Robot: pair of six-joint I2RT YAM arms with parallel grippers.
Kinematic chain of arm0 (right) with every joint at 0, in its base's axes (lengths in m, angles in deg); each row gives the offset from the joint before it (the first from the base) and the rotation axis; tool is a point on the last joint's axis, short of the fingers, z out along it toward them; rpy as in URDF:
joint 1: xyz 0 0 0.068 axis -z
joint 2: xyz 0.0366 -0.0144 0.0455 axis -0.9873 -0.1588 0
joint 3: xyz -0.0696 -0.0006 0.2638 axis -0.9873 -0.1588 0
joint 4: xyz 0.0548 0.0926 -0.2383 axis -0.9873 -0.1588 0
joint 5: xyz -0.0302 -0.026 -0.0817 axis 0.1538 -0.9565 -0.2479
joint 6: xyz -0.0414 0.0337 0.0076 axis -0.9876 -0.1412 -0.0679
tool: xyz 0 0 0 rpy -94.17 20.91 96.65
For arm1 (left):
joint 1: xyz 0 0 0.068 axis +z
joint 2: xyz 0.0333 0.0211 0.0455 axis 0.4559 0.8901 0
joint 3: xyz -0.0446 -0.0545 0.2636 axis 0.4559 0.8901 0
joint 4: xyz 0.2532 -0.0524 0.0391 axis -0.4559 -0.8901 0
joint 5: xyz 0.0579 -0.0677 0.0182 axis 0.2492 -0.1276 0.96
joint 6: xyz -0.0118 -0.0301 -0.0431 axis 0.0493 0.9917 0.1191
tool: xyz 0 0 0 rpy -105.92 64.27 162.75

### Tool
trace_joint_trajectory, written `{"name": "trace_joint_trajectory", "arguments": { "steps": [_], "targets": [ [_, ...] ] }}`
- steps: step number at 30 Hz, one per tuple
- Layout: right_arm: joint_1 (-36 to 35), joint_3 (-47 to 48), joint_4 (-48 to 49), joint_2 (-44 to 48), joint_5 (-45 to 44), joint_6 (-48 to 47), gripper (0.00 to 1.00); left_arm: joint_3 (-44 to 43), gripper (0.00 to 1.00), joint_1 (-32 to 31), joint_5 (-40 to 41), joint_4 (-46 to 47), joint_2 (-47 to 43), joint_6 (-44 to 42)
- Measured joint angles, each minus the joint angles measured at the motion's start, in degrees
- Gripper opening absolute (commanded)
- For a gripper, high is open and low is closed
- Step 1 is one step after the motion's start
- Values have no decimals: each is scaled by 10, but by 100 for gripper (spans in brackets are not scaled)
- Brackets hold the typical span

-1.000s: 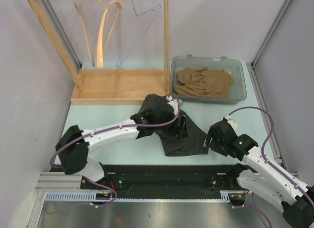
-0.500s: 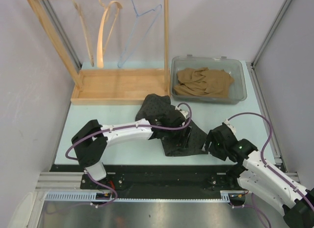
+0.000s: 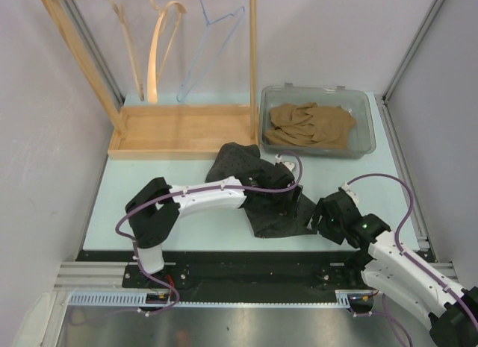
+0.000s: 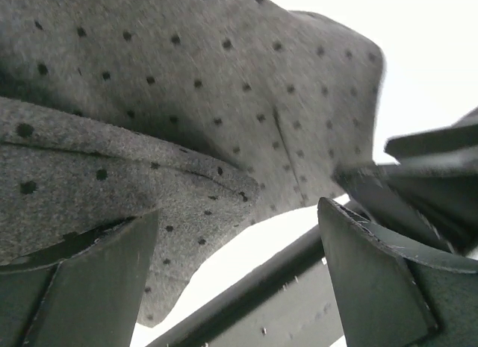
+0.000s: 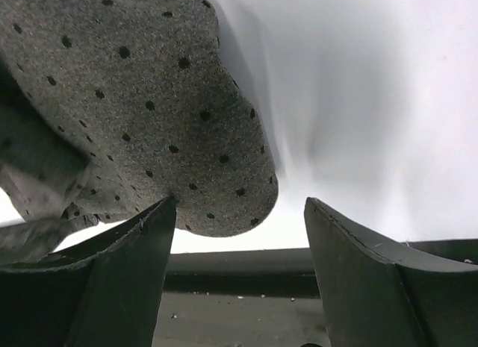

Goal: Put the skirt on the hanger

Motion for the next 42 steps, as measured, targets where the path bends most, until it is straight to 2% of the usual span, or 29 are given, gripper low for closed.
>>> {"name": "trace_joint_trajectory", "arguments": {
  "steps": [4, 7, 10, 11, 12, 15, 16, 18, 19, 21, 25, 30, 34, 38, 42],
  "targets": [
    [3, -11, 14, 0, 5, -2, 74, -25, 82, -6, 26, -20, 39, 12],
    [4, -22, 23, 4, 9, -2, 74, -33, 70, -13, 46, -45, 61, 22],
    [5, -34, 29, 14, 14, -2, 72, -40, 54, -17, 68, -66, 77, 28],
    [6, -37, 30, 18, 14, -2, 72, -40, 41, -17, 74, -70, 79, 31],
    [6, -40, 30, 23, 15, -2, 71, -40, 32, -18, 80, -75, 80, 32],
    [6, -43, 31, 31, 17, -2, 62, -40, 15, -19, 92, -85, 80, 38],
    [6, -44, 31, 34, 18, -2, 54, -40, 11, -19, 95, -87, 80, 40],
    [6, -44, 32, 37, 19, -6, 45, -40, 1, -19, 103, -92, 80, 41],
    [6, -44, 34, 37, 20, -6, 35, -39, 0, -19, 106, -93, 79, 42],
    [6, -44, 42, 37, 21, -12, 29, -37, 0, -19, 111, -95, 76, 42],
    [6, -44, 69, 19, 36, -32, 0, -26, 0, -19, 124, -102, 50, 42],
    [6, -25, 81, -19, 44, -53, 0, -20, 0, -19, 142, -125, -19, 40],
    [10, 32, 63, -25, 37, -77, 0, -19, 0, -19, 167, -151, -108, 34],
    [37, 142, 40, -35, 16, -120, 0, -19, 0, -10, 198, -185, -223, 27],
    [98, 269, 23, -60, 8, -174, 0, -20, 0, 15, 220, -215, -339, 14]
  ]
}}
